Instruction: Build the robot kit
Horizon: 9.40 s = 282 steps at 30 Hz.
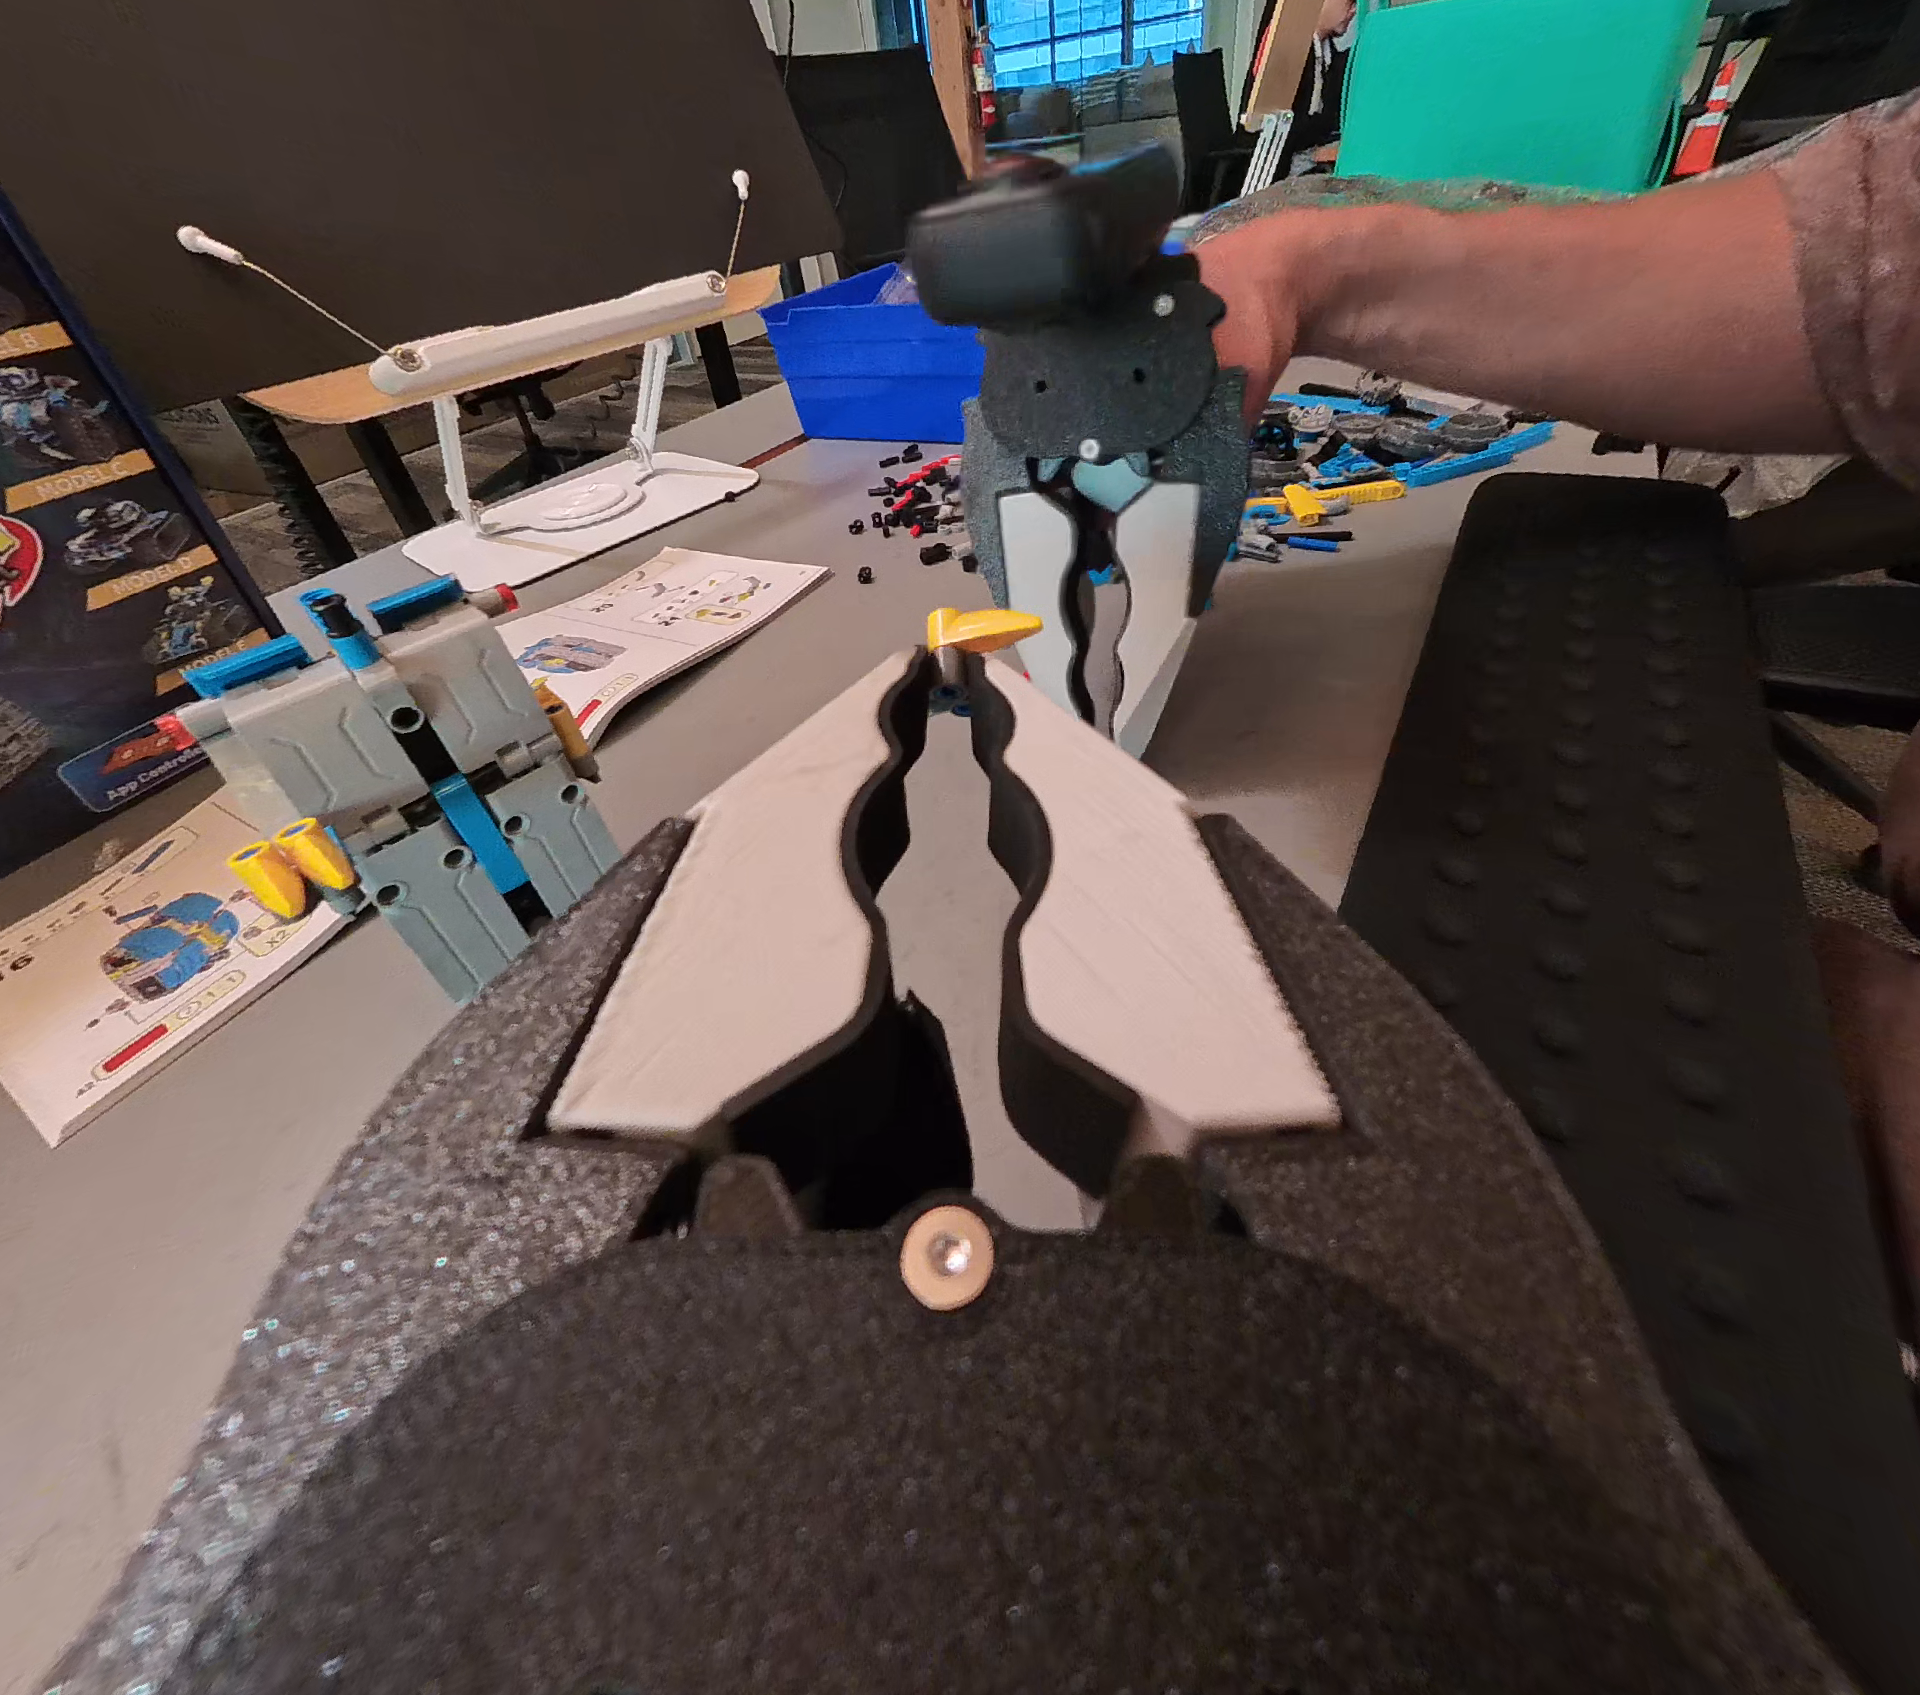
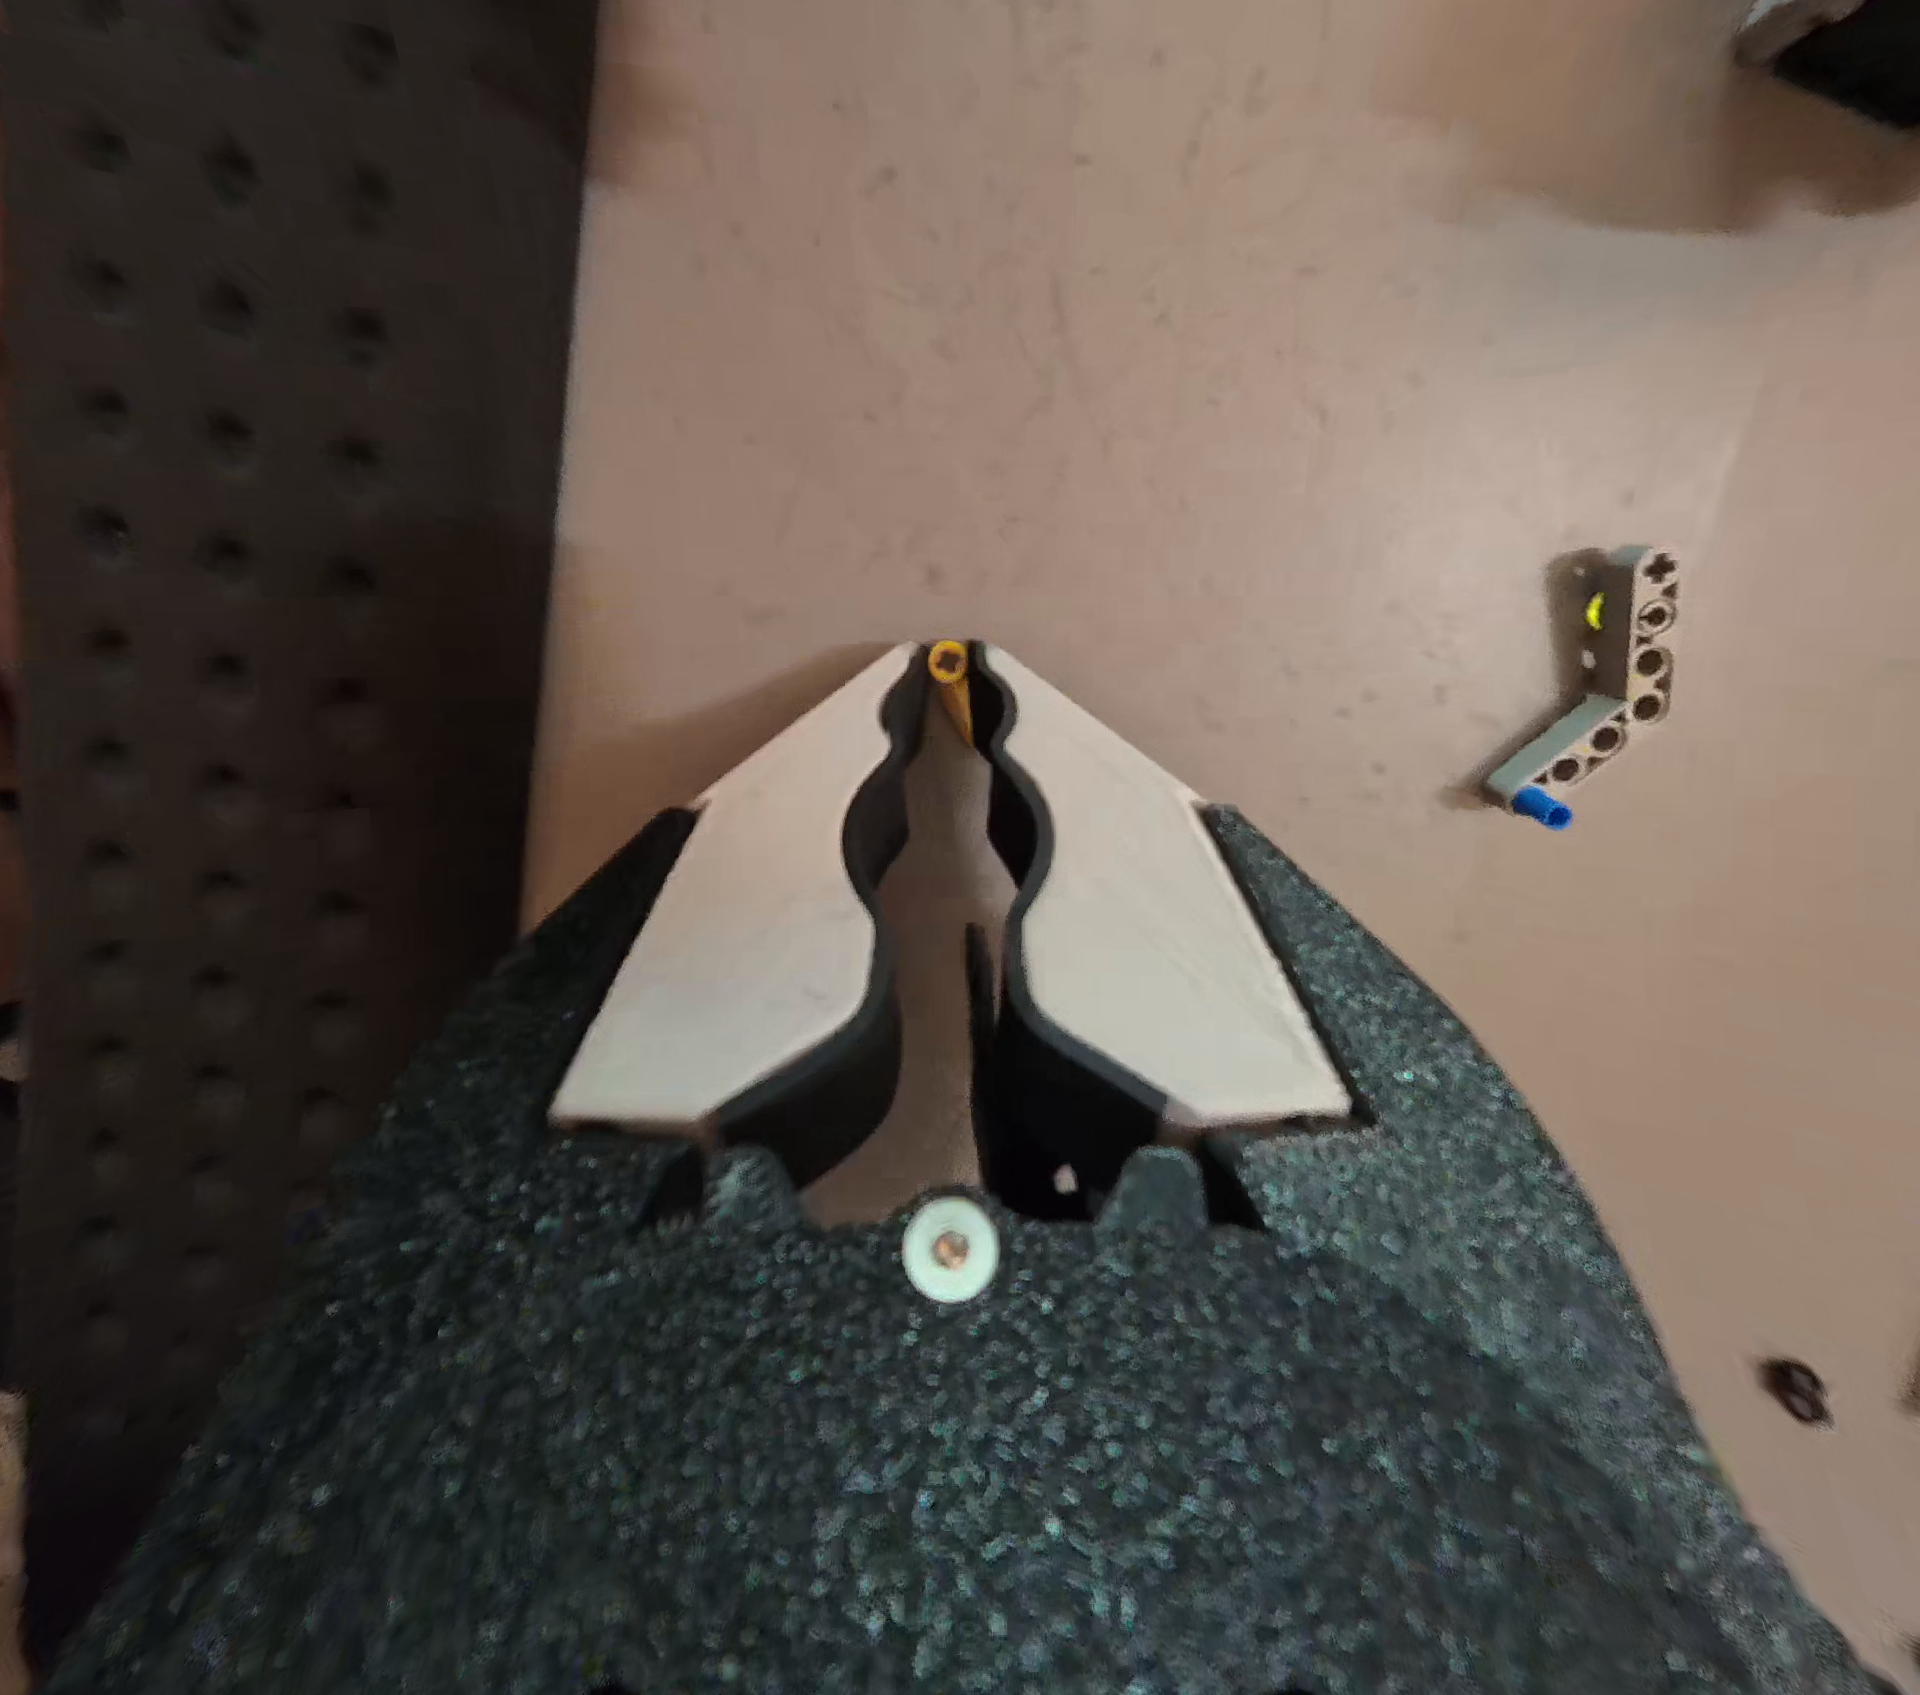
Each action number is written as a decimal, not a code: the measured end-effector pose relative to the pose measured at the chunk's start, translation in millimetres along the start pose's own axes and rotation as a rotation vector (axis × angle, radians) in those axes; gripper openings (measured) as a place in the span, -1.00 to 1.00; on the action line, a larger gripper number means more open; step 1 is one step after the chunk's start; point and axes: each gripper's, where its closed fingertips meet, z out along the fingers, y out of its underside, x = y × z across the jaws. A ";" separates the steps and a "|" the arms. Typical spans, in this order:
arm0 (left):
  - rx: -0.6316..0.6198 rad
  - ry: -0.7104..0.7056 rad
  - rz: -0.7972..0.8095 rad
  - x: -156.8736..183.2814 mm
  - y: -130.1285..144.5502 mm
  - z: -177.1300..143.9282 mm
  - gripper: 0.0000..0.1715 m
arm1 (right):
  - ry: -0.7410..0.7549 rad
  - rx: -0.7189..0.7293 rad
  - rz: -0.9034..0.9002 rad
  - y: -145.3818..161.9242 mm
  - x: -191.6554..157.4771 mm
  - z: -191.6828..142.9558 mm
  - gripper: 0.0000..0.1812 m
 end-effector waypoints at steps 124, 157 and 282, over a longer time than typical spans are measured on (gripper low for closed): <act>0.103 0.132 -0.143 2.4 -11.5 -5.4 -1.00 | 0.002 0.862 0.308 -113.7 -5.9 -47.2 -0.93; -0.572 0.144 -0.148 -10.2 76.6 -103.3 -0.85 | -0.022 0.421 0.030 -156.6 -36.7 63.0 -0.69; 0.099 0.080 -0.544 -28.5 -19.6 -87.9 -0.92 | 0.217 0.342 0.232 -59.0 3.2 10.1 -0.76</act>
